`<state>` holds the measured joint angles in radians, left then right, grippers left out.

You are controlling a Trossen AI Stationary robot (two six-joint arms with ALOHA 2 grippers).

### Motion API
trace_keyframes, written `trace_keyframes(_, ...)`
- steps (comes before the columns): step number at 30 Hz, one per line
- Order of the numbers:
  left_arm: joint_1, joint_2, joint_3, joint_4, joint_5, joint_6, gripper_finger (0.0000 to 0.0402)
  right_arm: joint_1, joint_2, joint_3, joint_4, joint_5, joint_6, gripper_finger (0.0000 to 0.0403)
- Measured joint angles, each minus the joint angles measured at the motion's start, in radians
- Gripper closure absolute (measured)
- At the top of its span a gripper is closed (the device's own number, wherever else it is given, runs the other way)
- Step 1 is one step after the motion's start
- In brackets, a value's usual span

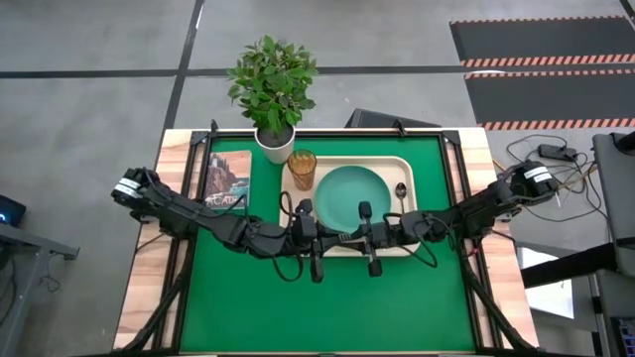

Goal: Pick and place plate/cup/fork/spoon on tray
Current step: Put the orange fork on the white serving tray beside the blue plate

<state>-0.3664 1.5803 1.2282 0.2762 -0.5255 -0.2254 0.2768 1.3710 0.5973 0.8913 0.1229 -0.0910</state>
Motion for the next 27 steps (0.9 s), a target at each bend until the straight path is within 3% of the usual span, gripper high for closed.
trace_keyframes(6,0.001,-0.007,0.000,-0.045,-0.004,0.006,0.0390,0.000,-0.001,-0.007,0.003,0.007,0.029,0.0395)
trace_keyframes(12,0.002,-0.025,0.000,-0.096,-0.019,0.007,0.0318,0.000,-0.003,-0.008,0.009,0.026,0.070,0.0395)
trace_keyframes(19,0.002,-0.026,-0.003,-0.108,-0.118,0.029,0.0249,0.036,-0.003,-0.022,0.010,0.332,0.081,0.0395)
trace_keyframes(27,0.003,0.030,-0.032,-0.045,-0.240,0.027,0.0244,0.140,-0.003,-0.043,0.004,0.753,-0.008,0.0395)
